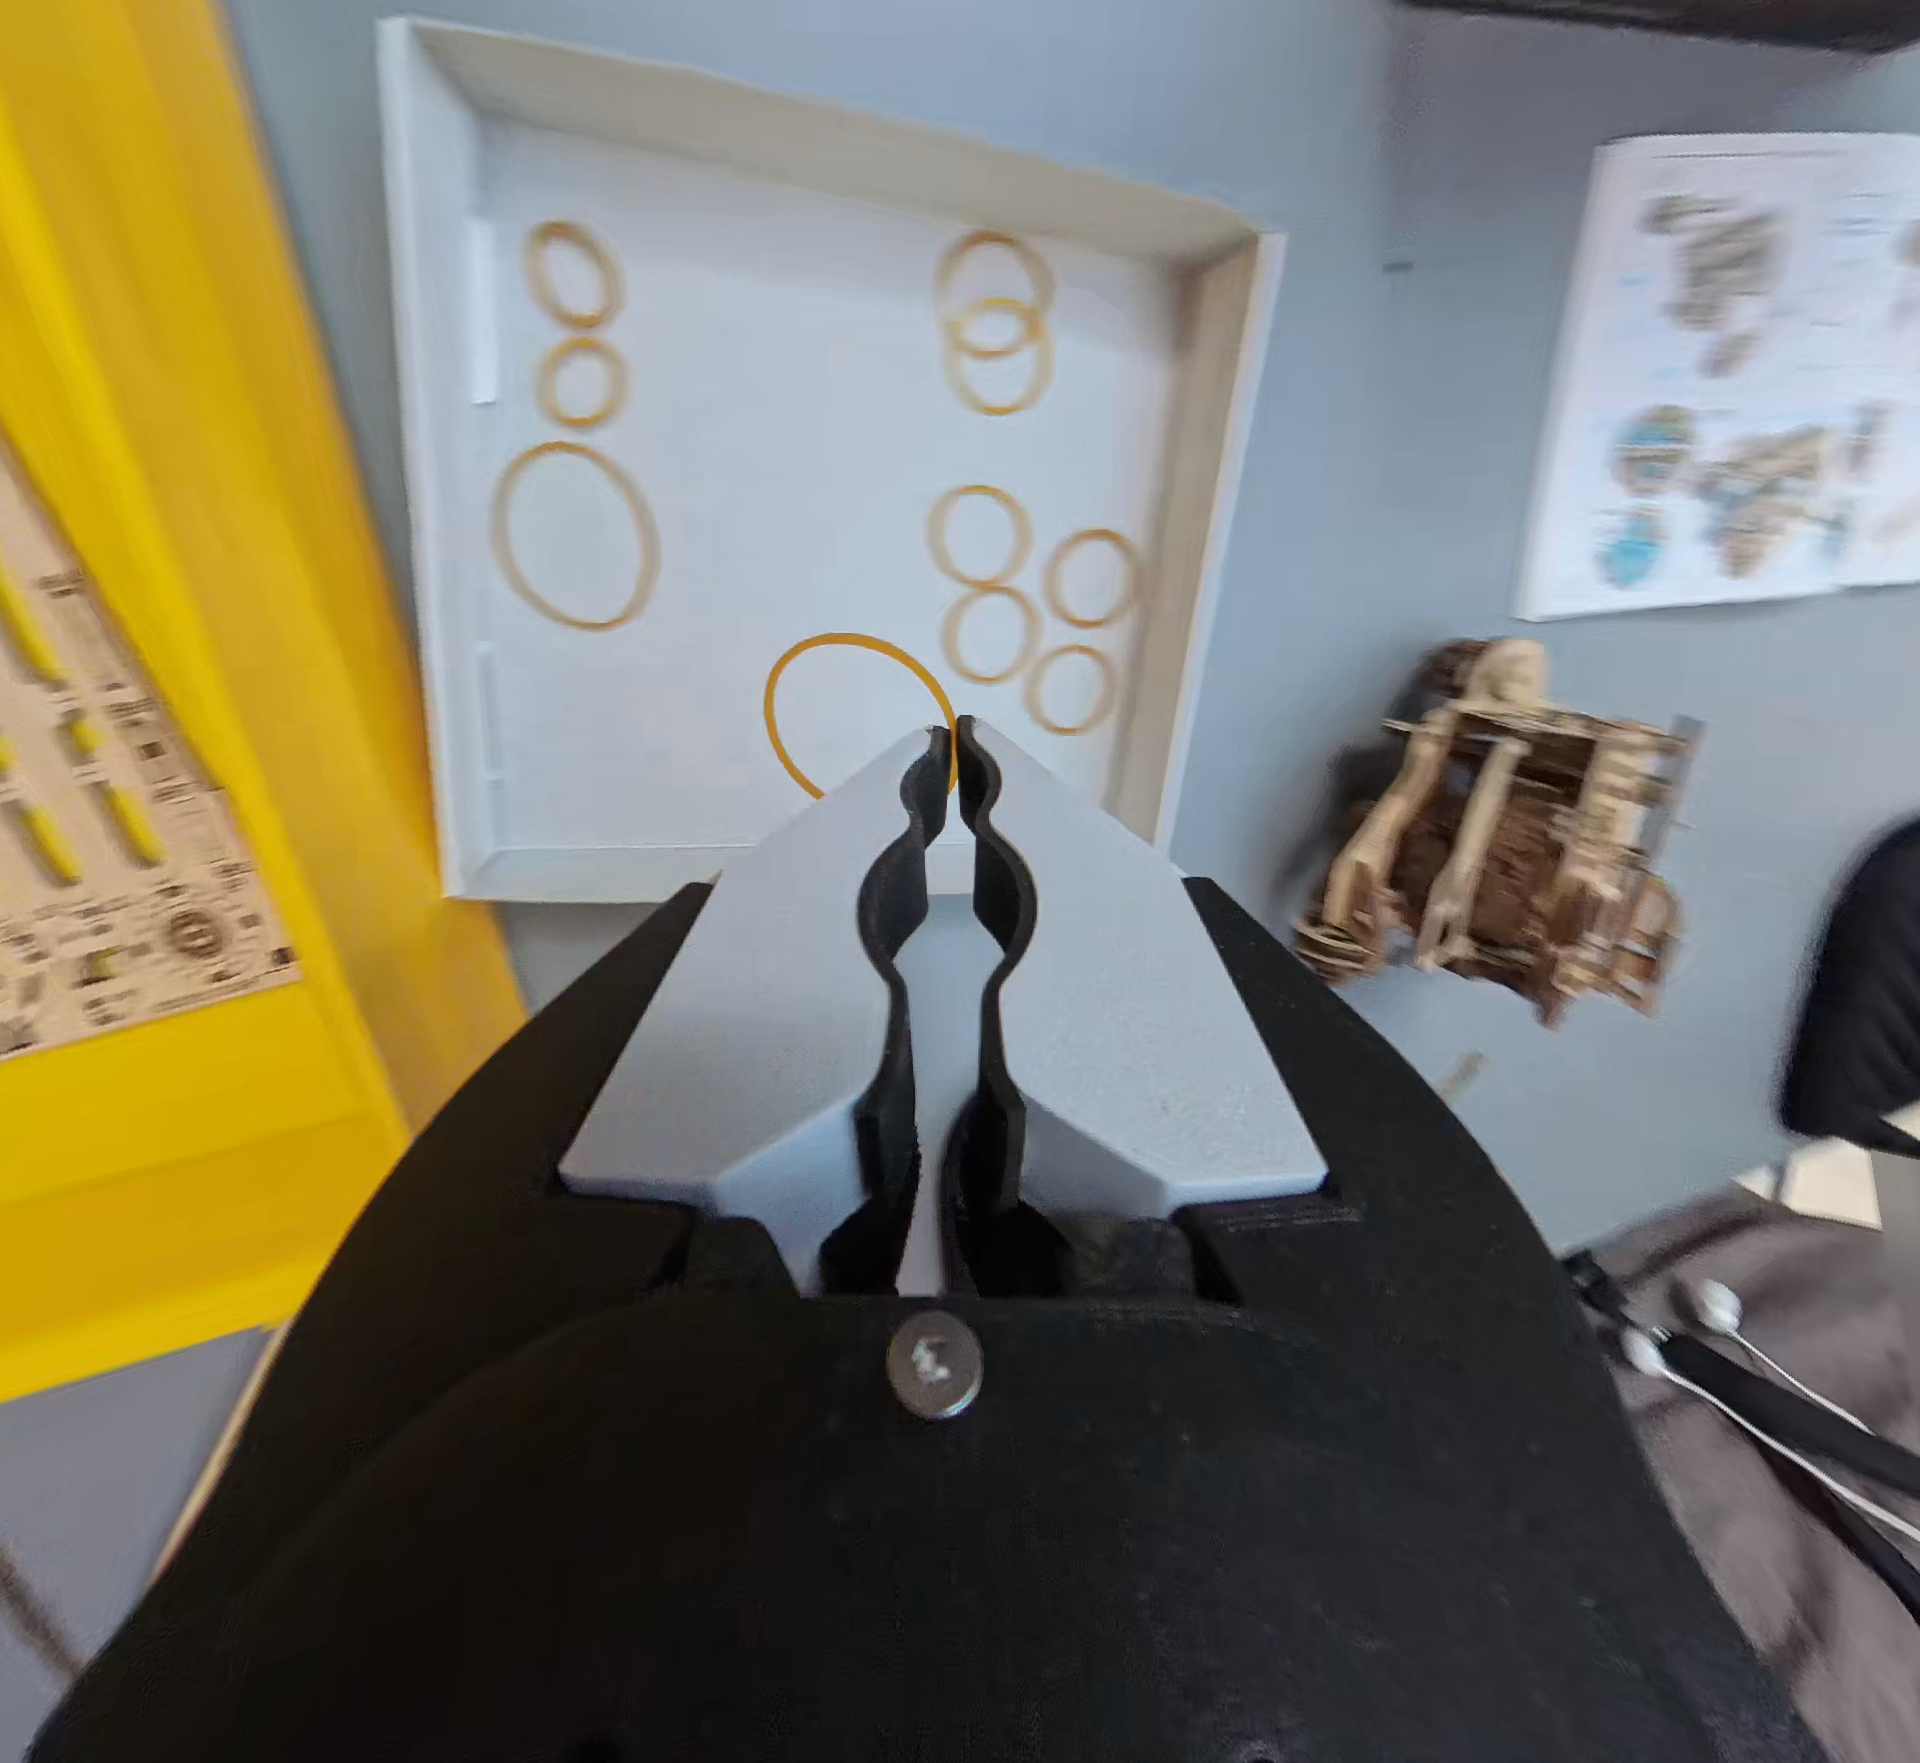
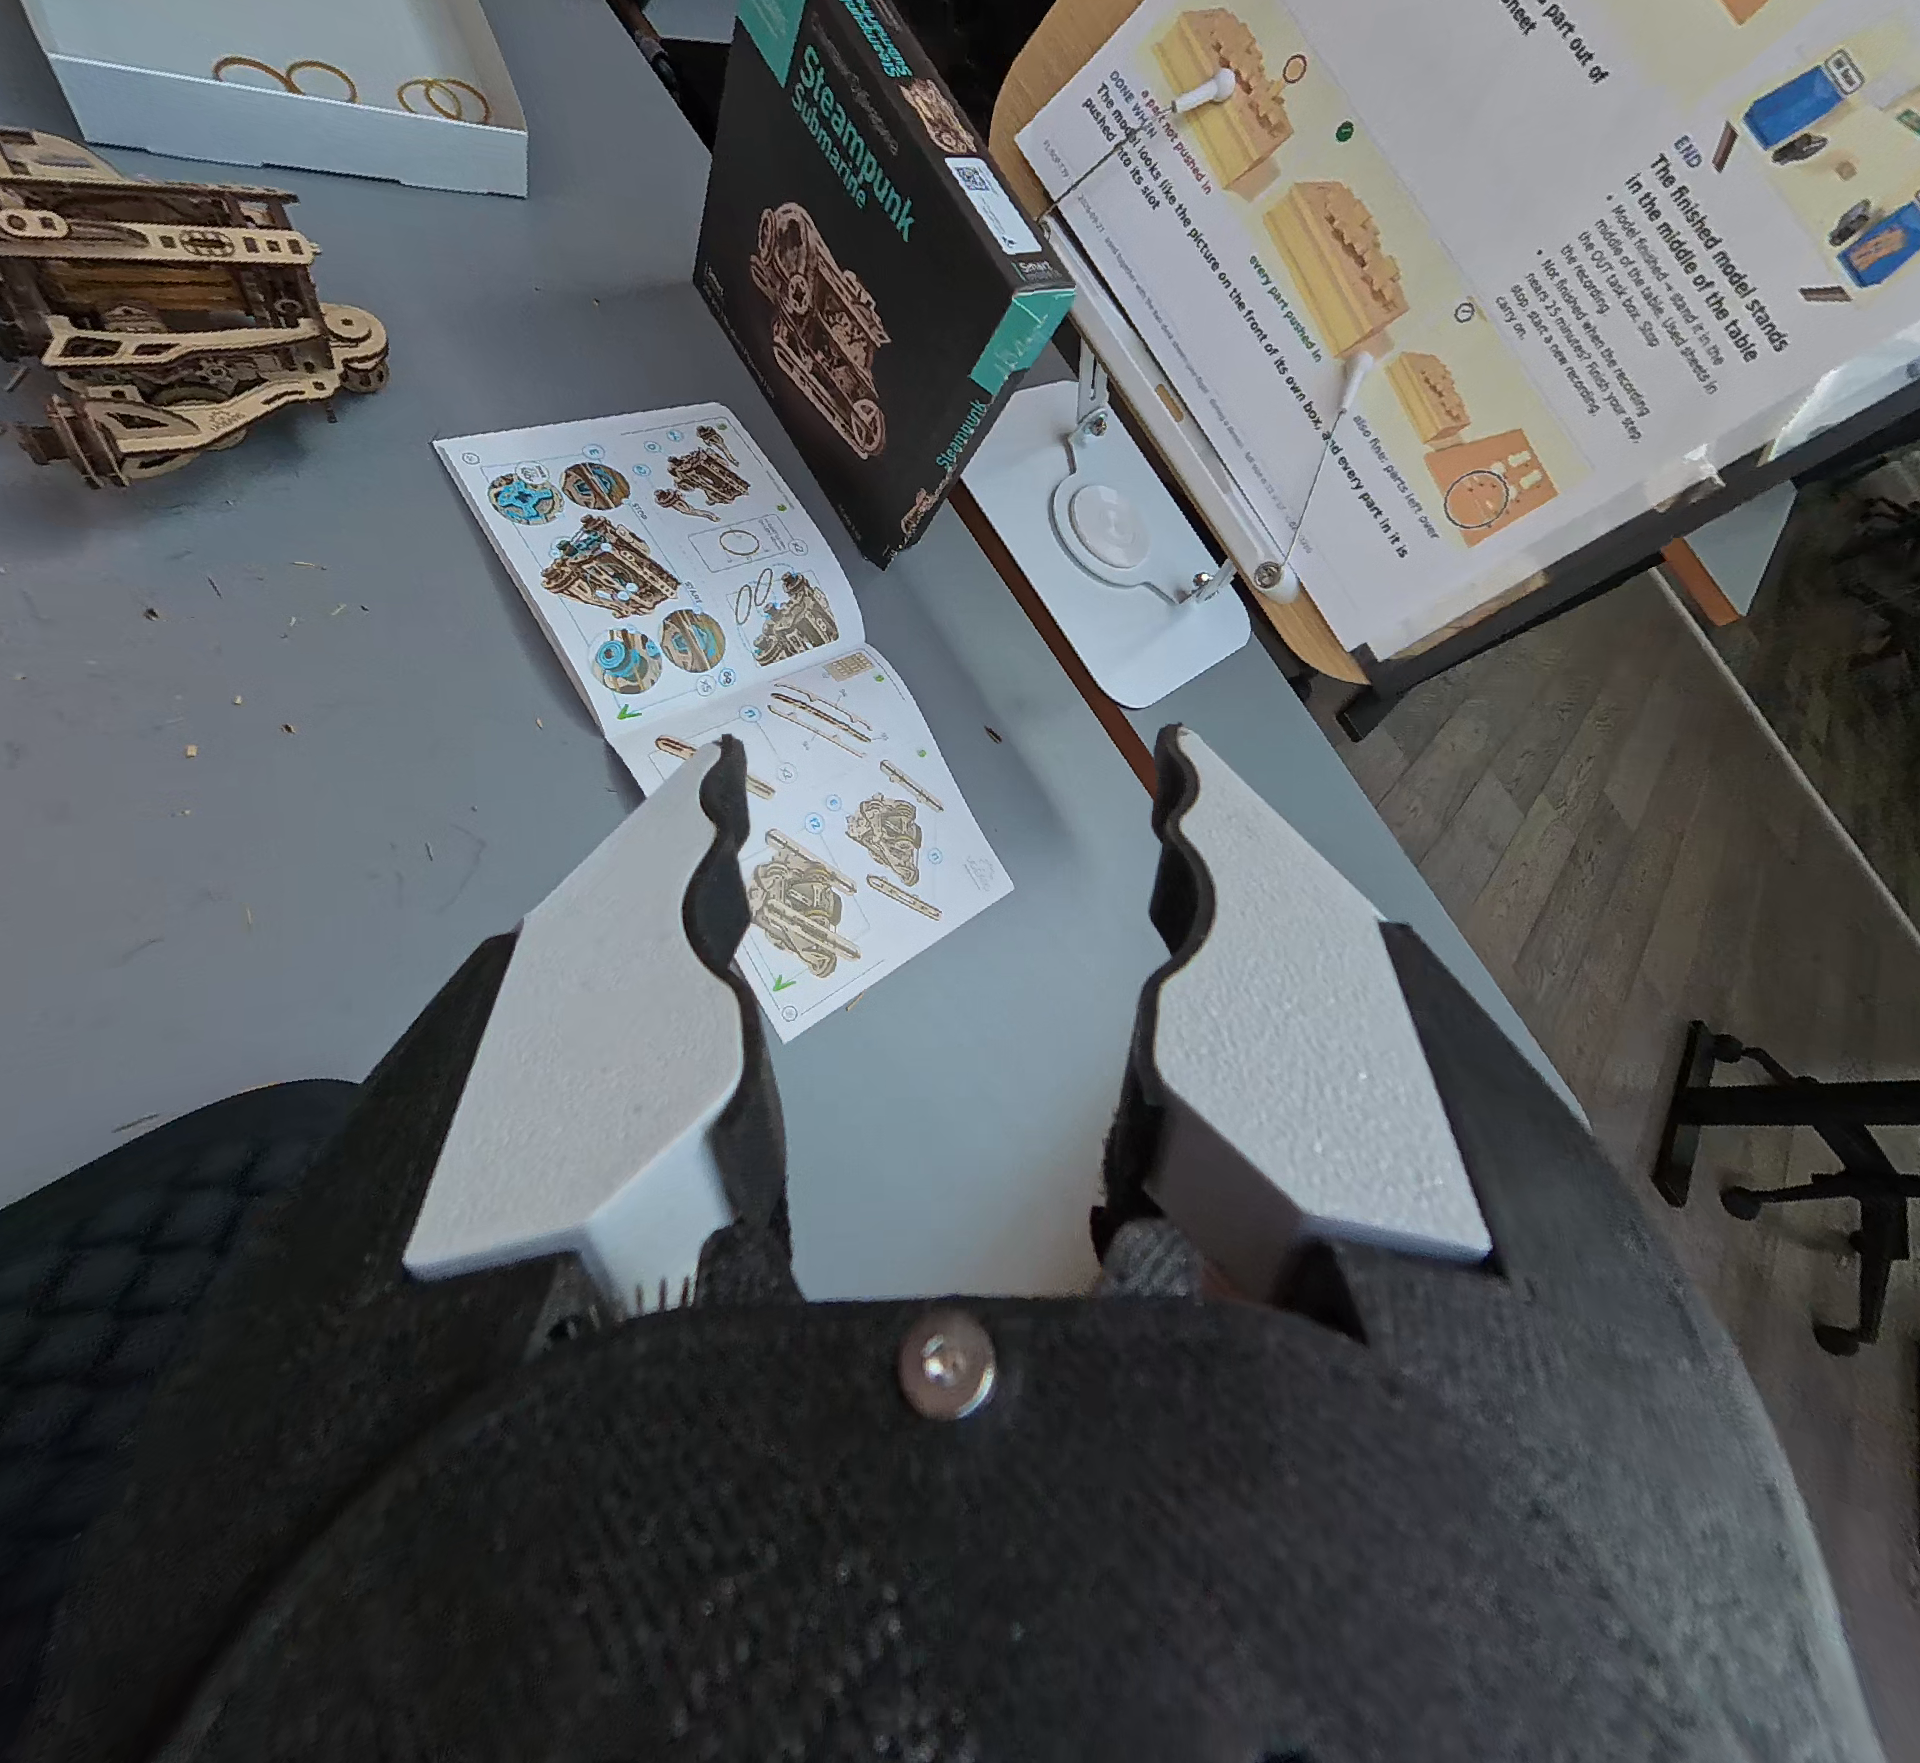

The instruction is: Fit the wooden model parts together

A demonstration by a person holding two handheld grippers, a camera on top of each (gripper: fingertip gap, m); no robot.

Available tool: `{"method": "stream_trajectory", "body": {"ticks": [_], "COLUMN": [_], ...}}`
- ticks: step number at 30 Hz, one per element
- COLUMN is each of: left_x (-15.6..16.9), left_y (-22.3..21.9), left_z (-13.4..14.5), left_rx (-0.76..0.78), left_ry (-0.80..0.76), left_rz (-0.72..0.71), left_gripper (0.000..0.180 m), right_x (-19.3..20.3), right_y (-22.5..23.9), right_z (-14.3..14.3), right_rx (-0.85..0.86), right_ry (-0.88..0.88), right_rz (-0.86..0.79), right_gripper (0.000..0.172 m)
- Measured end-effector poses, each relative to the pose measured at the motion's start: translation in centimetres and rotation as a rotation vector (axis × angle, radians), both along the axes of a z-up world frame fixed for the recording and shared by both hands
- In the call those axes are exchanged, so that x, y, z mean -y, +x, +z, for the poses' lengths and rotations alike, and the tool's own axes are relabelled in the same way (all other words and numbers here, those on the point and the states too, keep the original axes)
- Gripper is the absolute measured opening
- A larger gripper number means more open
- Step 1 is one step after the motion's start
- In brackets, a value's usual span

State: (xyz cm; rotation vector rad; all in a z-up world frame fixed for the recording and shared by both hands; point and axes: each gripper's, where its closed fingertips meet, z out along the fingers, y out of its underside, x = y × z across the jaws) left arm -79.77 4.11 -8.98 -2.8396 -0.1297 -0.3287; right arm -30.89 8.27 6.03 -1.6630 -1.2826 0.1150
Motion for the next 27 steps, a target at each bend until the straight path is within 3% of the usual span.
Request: {"method": "stream_trajectory", "body": {"ticks": [4, 11, 15, 18, 27], "left_x": [2.7, 13.5, 18.3, 20.0, 20.9], "left_y": [8.8, 22.5, 26.6, 28.2, 30.2], "left_z": [5.6, 10.8, 11.0, 10.5, 9.1], "left_rx": [0.296, 0.675, 0.843, 0.894, 0.962], "left_ry": [0.183, 0.391, 0.423, 0.425, 0.415], "left_rz": [-0.222, -0.646, -0.784, -0.842, -0.915], "left_gripper": [0.0, 0.0, 0.0, 0.0, 0.0], "right_x": [2.0, 11.9, 18.2, 20.7, 23.4], "right_y": [-3.7, -15.5, -19.4, -20.7, -19.4], "right_z": [-0.1, -3.9, -8.0, -9.5, -7.6], "right_rx": [-0.073, -0.381, -0.485, -0.571, -0.789], "right_ry": [-0.025, -0.337, -0.573, -0.766, -0.866], "right_rz": [0.126, 0.576, 0.747, 0.77, 0.874], "right_gripper": [0.076, 0.071, 0.051, 0.053, 0.033]}}
